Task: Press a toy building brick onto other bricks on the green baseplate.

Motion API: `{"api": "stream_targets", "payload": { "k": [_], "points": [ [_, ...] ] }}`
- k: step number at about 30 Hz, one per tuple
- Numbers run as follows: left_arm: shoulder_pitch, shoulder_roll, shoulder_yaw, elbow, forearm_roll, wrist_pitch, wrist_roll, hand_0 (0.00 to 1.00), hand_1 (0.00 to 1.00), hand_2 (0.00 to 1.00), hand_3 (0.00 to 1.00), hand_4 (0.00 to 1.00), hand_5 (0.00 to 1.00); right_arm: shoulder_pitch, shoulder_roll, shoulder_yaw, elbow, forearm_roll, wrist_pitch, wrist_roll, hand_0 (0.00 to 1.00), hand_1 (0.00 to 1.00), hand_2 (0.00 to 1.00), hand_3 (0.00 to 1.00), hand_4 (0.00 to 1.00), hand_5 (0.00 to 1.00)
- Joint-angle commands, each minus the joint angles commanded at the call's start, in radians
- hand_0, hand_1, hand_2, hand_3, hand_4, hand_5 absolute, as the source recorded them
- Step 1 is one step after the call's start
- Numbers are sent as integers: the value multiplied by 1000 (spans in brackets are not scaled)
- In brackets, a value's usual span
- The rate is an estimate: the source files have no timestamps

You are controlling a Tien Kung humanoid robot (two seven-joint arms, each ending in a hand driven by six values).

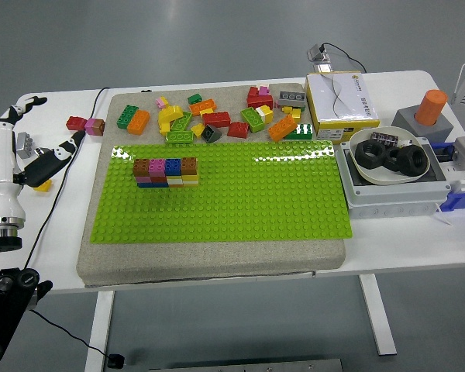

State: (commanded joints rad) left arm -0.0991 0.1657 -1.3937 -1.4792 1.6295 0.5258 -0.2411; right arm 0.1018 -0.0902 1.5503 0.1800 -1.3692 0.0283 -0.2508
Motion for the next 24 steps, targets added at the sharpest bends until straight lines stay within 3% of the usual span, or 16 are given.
{"api": "stream_targets", "payload": {
  "k": [3,4,8,15,16,24],
  "points": [
    [-13,-3,14,2,-79,16,-78,786,737,723,632,872,289,-2,6,-1,0,-3,1,1,605,571,580,622,639,765],
    [-16,-2,20,1,-104,16,-102,747,688,687,637,870,286,-3,9,1,0,-6,0,2,603,572,490,622,635,761],
    [-20,5,44,-11,-203,2,-191,747,688,687,637,870,286,-9,14,4,0,-11,-3,1,603,572,490,622,635,761],
    [-7,16,57,-17,-329,-64,-221,730,664,668,660,873,290,-13,22,-2,0,-16,-3,2,603,572,499,623,644,762],
    [-7,16,57,-14,-337,-74,-223,708,633,538,656,871,295,-13,22,-4,0,-14,-3,2,603,574,502,625,643,755],
    [-7,12,58,21,-391,-154,-234,705,630,500,665,871,305,-14,24,-20,0,1,-1,8,603,572,501,624,641,753]
  ]
}}
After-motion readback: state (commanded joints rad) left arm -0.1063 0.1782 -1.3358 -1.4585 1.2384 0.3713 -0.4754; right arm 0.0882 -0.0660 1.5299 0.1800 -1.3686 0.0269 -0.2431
